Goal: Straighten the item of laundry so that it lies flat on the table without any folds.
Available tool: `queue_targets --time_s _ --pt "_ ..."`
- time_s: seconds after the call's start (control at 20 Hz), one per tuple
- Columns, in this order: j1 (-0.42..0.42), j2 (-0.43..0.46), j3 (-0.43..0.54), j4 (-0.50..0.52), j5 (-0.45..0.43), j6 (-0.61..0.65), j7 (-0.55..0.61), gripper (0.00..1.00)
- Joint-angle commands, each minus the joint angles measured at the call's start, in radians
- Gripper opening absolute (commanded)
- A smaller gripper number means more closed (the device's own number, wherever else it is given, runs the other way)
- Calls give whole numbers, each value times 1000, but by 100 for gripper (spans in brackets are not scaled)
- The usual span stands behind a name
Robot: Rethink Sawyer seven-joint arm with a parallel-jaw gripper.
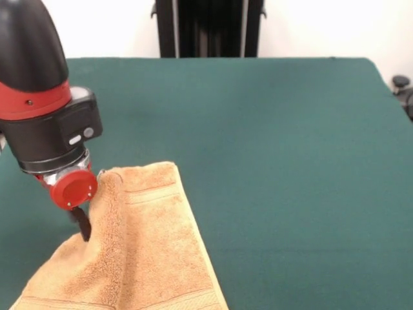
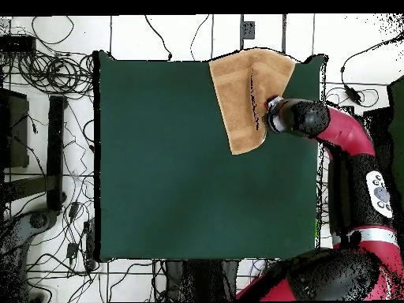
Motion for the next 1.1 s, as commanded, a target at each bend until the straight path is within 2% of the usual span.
queue_targets --time_s 0.05,0.9,1.1 --pt "14 61 124 191 82 139 -227 100" --pt "-12 68 166 251 142 107 -219 100" --pt "-18 75 186 288 157 60 -192 100"
